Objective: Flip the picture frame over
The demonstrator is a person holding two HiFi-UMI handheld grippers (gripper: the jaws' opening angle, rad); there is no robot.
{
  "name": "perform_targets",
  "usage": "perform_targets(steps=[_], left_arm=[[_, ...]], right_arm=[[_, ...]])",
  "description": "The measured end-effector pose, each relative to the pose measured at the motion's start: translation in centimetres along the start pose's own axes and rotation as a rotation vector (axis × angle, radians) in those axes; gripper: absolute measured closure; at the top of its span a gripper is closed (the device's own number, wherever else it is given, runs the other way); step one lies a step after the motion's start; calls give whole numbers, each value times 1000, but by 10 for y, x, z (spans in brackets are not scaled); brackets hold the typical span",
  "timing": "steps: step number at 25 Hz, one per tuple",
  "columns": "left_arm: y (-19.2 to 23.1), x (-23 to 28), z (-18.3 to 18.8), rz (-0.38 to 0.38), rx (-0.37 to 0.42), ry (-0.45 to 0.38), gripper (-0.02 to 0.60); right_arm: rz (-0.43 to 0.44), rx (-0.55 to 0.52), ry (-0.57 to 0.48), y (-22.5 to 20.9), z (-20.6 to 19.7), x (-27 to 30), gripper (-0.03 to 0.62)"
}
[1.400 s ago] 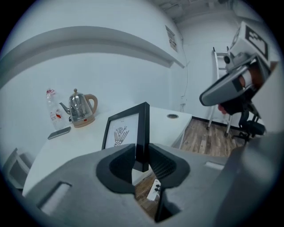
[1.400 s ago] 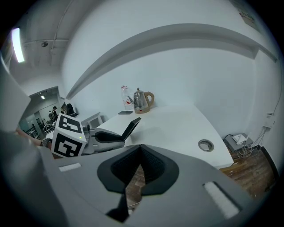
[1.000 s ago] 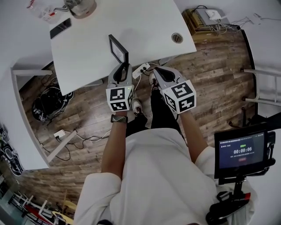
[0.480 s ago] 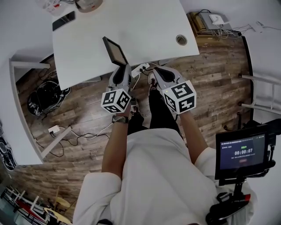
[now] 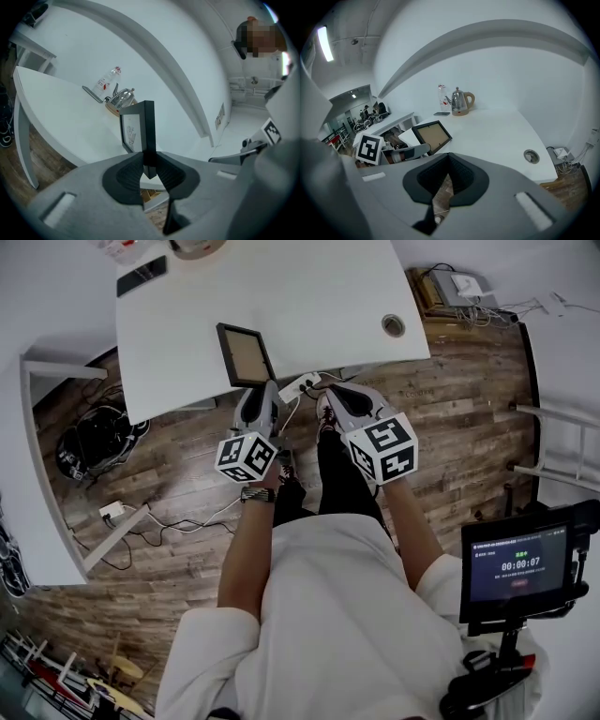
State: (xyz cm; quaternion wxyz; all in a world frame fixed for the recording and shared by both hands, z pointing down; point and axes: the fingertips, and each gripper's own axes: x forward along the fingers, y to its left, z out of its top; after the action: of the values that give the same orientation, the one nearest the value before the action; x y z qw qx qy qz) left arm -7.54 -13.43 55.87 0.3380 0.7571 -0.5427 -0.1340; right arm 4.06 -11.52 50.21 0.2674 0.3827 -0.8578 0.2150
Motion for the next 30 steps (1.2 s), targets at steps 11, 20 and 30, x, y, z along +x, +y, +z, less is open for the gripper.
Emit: perform_targets(steps=[11, 20, 30], left_arm=[[18, -9, -30, 53, -29, 47, 494], [27, -7, -36, 61, -124, 67, 483], [33, -3, -41, 82, -54, 117, 417]], right_arm=[[11, -20, 22, 4, -8, 1, 592], [30, -30, 21, 12, -5, 4, 592], [24, -25, 20, 8, -6, 4, 592]])
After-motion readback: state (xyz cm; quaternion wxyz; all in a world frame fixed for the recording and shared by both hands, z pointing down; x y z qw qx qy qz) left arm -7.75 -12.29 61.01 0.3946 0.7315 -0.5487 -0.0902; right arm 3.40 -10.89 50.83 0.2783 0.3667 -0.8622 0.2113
